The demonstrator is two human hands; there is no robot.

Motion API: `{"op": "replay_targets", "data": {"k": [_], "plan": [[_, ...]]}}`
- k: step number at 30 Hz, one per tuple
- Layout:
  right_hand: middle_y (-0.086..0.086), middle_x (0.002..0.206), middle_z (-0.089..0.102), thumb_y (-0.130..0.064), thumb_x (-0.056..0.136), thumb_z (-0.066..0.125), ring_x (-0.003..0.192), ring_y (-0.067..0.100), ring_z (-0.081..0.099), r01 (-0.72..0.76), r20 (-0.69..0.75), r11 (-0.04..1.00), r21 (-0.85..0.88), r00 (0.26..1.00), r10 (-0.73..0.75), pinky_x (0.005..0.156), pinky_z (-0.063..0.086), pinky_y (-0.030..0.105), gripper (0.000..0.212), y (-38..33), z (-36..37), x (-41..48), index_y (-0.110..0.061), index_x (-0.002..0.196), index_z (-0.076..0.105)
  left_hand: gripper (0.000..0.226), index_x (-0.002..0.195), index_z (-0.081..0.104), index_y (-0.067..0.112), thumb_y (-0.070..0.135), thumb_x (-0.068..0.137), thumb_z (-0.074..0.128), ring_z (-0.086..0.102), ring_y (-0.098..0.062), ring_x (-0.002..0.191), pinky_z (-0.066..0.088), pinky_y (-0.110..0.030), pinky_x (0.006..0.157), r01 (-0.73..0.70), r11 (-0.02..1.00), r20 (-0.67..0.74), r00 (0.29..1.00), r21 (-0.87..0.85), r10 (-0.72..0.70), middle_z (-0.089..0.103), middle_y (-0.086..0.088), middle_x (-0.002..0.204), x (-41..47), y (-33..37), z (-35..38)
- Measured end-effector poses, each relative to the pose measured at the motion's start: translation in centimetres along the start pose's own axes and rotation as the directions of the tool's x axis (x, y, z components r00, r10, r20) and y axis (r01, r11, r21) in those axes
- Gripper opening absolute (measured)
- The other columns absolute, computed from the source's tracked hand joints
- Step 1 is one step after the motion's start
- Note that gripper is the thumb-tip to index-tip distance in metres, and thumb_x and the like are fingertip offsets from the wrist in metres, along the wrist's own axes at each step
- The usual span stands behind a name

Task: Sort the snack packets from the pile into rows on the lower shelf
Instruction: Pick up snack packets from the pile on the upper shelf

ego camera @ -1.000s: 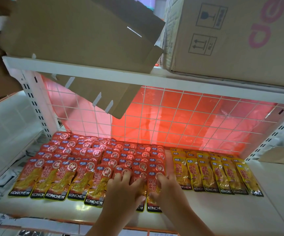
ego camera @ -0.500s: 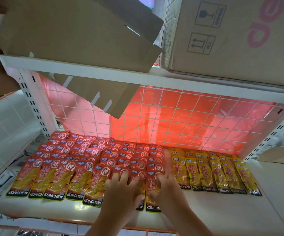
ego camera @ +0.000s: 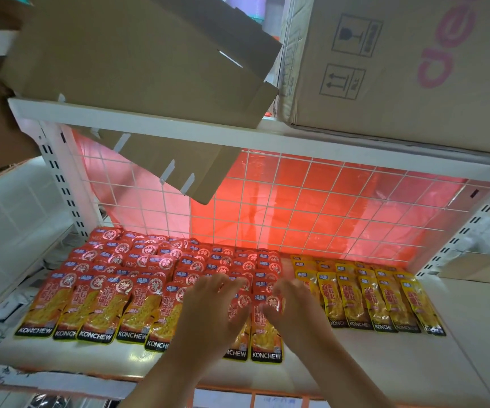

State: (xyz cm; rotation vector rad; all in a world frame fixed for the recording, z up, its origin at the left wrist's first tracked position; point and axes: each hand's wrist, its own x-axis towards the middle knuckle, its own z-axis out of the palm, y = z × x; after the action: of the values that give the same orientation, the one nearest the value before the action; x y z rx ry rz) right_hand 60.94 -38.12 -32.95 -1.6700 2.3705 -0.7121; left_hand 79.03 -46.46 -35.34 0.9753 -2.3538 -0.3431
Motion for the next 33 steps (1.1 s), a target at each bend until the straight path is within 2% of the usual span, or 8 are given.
{"op": "replay_targets", "data": {"k": [3,5,8,11,17,21,30,33], "plan": [[-0.016,0.115,0.052,-0.05,0.089,0.068,0.083,-0.002,0.054,0.016,-0.031,0.998,0.059,0.999,-0.014,0.061,0.034,0.011,0.022,-1.4,-2.4,0.7,-0.038,0.099,0.052,0.045,0.134,0.063,0.032,0.054,0.095,0.06,0.055,-0.015,0.114,0.045,-0.038,0.099,-0.031,0.997,-0.039,0.999,-0.069,0.029,0.065,0.012,0.121,1.9,0.6,-2.7],[-0.017,0.105,0.052,-0.046,0.089,0.069,0.087,0.002,0.055,0.076,-0.095,0.992,0.101,0.993,-0.067,0.066,0.038,0.016,0.022,-2.5,-4.3,1.1,-0.035,0.105,0.058,0.043,0.133,0.063,0.035,0.053,0.094,0.062,0.054,-0.015,0.112,0.044,-0.034,0.095,-0.044,0.992,-0.062,0.997,-0.12,0.037,0.066,0.012,0.119,3.1,1.2,-4.8],[-0.016,0.101,0.055,-0.051,0.083,0.065,0.089,0.0,0.056,0.17,-0.224,0.972,0.161,0.966,-0.132,0.072,0.041,0.017,0.023,-4.3,-7.8,1.2,-0.039,0.101,0.057,0.043,0.13,0.065,0.035,0.054,0.091,0.06,0.054,-0.013,0.109,0.045,-0.033,0.092,-0.084,0.977,-0.099,0.993,-0.194,0.066,0.066,0.013,0.114,5.0,2.8,-8.2],[-0.018,0.104,0.057,-0.054,0.084,0.062,0.095,0.001,0.057,0.262,-0.32,0.945,0.194,0.928,-0.191,0.078,0.046,0.023,0.025,-6.0,-11.6,0.7,-0.04,0.105,0.057,0.04,0.124,0.07,0.029,0.049,0.091,0.062,0.059,-0.013,0.107,0.045,-0.031,0.093,-0.2,0.955,-0.184,0.97,-0.219,0.16,0.068,0.012,0.111,6.7,5.1,-11.8],[-0.019,0.105,0.061,-0.051,0.086,0.064,0.098,0.008,0.062,0.388,-0.514,0.904,0.181,0.821,-0.25,0.08,0.053,0.034,0.021,-8.0,-20.0,-1.6,-0.038,0.102,0.059,0.036,0.122,0.071,0.03,0.047,0.093,0.062,0.059,0.0,0.104,0.041,-0.016,0.089,-0.373,0.881,-0.306,0.909,-0.29,0.284,0.067,0.018,0.107,8.9,11.6,-18.3],[-0.017,0.1,0.062,-0.051,0.086,0.064,0.094,0.01,0.064,0.394,-0.615,0.911,0.124,0.751,-0.242,0.079,0.055,0.037,0.023,-7.7,-26.1,-4.8,-0.035,0.101,0.06,0.034,0.121,0.071,0.031,0.047,0.093,0.06,0.062,-0.005,0.105,0.042,-0.016,0.089,-0.499,0.81,-0.361,0.849,-0.309,0.385,0.068,0.016,0.107,9.4,18.0,-21.1],[-0.013,0.096,0.068,-0.048,0.084,0.069,0.092,0.005,0.067,0.279,-0.758,0.959,0.039,0.634,-0.153,0.071,0.047,0.012,0.02,-1.0,-39.3,-16.1,-0.037,0.099,0.063,0.028,0.117,0.072,0.032,0.042,0.093,0.063,0.063,-0.011,0.1,0.041,-0.016,0.085,-0.657,0.633,-0.399,0.753,-0.409,0.523,0.071,0.014,0.103,8.6,35.0,-21.1],[-0.014,0.094,0.068,-0.053,0.081,0.065,0.091,0.005,0.066,0.224,-0.799,0.974,0.023,0.59,-0.116,0.071,0.045,0.013,0.021,2.8,-43.8,-21.4,-0.039,0.096,0.064,0.031,0.116,0.072,0.036,0.049,0.09,0.061,0.064,-0.013,0.102,0.042,-0.018,0.084,-0.685,0.552,-0.409,0.728,-0.476,0.55,0.071,0.015,0.102,7.4,41.6,-19.7]]}}
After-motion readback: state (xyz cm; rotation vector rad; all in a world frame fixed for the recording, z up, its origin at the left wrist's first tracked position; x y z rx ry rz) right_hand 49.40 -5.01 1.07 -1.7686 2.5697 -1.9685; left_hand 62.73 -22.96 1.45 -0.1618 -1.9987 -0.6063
